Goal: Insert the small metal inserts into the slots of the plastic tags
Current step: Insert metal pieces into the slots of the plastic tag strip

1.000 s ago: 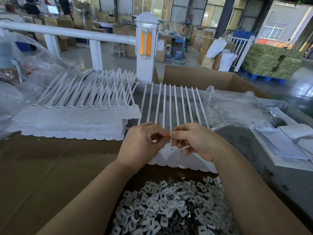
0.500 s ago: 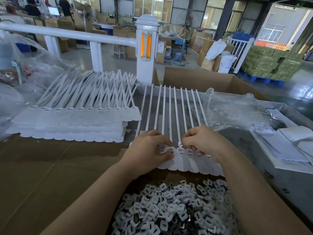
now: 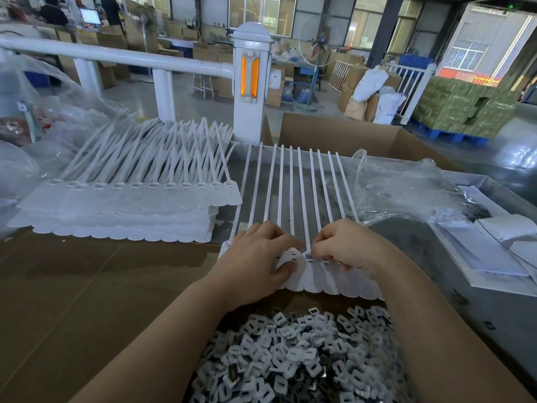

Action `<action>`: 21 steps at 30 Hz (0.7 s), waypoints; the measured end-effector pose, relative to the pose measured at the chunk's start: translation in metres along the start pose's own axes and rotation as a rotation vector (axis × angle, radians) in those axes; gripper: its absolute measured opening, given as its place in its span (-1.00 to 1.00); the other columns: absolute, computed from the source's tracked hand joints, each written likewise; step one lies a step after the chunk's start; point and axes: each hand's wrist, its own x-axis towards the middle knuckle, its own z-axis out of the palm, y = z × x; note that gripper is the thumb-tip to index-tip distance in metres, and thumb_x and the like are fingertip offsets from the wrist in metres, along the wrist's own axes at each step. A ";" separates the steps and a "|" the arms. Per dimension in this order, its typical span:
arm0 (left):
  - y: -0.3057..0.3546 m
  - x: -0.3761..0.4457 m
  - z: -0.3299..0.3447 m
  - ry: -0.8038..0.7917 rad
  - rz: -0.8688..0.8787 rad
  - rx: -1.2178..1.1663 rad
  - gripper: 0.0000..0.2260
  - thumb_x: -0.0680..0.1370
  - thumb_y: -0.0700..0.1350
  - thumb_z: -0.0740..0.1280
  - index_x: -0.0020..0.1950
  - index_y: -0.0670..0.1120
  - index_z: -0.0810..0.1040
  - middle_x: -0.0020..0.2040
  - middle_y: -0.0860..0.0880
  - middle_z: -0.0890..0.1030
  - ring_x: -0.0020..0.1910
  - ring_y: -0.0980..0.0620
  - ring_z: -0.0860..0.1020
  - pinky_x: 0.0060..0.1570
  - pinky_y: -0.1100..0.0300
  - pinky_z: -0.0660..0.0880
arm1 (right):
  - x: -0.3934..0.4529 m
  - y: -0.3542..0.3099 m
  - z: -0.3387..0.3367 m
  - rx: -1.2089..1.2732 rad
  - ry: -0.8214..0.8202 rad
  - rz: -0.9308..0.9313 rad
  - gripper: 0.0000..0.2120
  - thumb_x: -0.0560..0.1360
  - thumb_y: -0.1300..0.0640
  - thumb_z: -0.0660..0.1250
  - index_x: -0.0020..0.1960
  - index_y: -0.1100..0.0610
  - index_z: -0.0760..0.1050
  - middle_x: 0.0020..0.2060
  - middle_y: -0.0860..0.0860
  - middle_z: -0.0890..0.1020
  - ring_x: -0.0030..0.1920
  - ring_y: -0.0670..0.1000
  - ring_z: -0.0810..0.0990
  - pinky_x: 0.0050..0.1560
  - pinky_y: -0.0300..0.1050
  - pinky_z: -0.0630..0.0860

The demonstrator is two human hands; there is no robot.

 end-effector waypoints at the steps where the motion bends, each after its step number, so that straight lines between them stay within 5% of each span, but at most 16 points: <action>1: 0.000 0.000 0.000 -0.017 0.003 0.016 -0.67 0.61 0.12 0.24 0.38 0.28 0.39 0.26 0.11 0.39 0.27 0.12 0.30 0.29 0.18 0.23 | 0.000 -0.001 0.000 -0.006 -0.003 0.000 -0.91 0.45 0.21 0.40 -0.06 0.18 0.64 -0.26 0.06 0.58 -0.33 -0.01 0.51 -0.41 -0.20 0.44; 13: 0.004 0.001 0.000 -0.105 0.015 0.105 -0.65 0.64 0.10 0.10 0.42 0.31 0.34 0.27 0.07 0.37 0.30 0.05 0.29 0.34 0.07 0.22 | -0.004 0.000 -0.002 0.033 -0.006 0.002 -0.94 0.51 0.25 0.36 -0.04 0.16 0.60 -0.22 0.05 0.61 -0.27 -0.04 0.56 -0.43 -0.26 0.46; 21: 0.005 0.001 -0.004 0.032 -0.061 -0.127 -0.79 0.55 0.05 0.37 0.18 0.23 0.59 0.15 0.17 0.47 0.20 0.16 0.33 0.21 0.21 0.22 | -0.002 0.000 -0.001 0.057 -0.007 0.013 -0.94 0.50 0.27 0.37 -0.05 0.15 0.58 -0.23 0.07 0.62 -0.27 -0.01 0.58 -0.40 -0.21 0.49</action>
